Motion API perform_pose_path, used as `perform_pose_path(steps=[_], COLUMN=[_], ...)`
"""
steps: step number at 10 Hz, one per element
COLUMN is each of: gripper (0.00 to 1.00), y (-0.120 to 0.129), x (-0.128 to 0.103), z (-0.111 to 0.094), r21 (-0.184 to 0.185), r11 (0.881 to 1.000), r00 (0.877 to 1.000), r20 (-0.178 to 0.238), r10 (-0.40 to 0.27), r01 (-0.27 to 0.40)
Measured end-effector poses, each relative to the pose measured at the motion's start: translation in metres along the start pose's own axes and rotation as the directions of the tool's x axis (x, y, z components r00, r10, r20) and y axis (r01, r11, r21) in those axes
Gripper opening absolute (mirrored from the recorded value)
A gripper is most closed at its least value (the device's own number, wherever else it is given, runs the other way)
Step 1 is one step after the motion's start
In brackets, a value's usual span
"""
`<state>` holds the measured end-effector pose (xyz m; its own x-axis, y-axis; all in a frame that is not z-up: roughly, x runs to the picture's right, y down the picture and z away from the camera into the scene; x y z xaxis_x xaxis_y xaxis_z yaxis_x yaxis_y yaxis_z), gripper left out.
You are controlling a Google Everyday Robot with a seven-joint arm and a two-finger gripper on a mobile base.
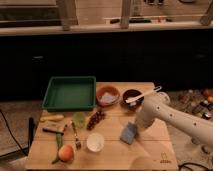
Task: Place sponge in paper cup
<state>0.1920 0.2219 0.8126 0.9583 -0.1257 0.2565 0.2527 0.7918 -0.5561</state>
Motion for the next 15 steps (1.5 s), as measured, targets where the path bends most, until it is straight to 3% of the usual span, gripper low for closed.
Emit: perform_pose_path(steps=[2,4,7,9,10,13,15], gripper=[0.03,0.03,0.19,0.13,0.15,0.33,0.52], y=[0.004,-0.001,-0.004,0.001,0.001,0.000,0.002], x=[-0.009,-0.023,-0.028,-0.029,-0.031,-0.035,-0.034], z=[-0.013,-0.009,-0.011,-0.012,-0.010,-0.008,-0.006], r21=[-0.006,-0.007,-0.005,-0.016,-0.020,-0.019,-0.023], r11=[1.000,0.999,0.999,0.999,0.998,0.998,0.997], r00=[1.000,0.999,0.999,0.999,0.998,0.998,0.997], r20=[-0.012,-0.015,-0.017,-0.018,-0.019,-0.017,-0.015], r10=[-0.018,-0.032,-0.043,-0.049,-0.053,-0.062,-0.073], r01=[0.018,0.032,0.043,0.049,0.052,0.062,0.072])
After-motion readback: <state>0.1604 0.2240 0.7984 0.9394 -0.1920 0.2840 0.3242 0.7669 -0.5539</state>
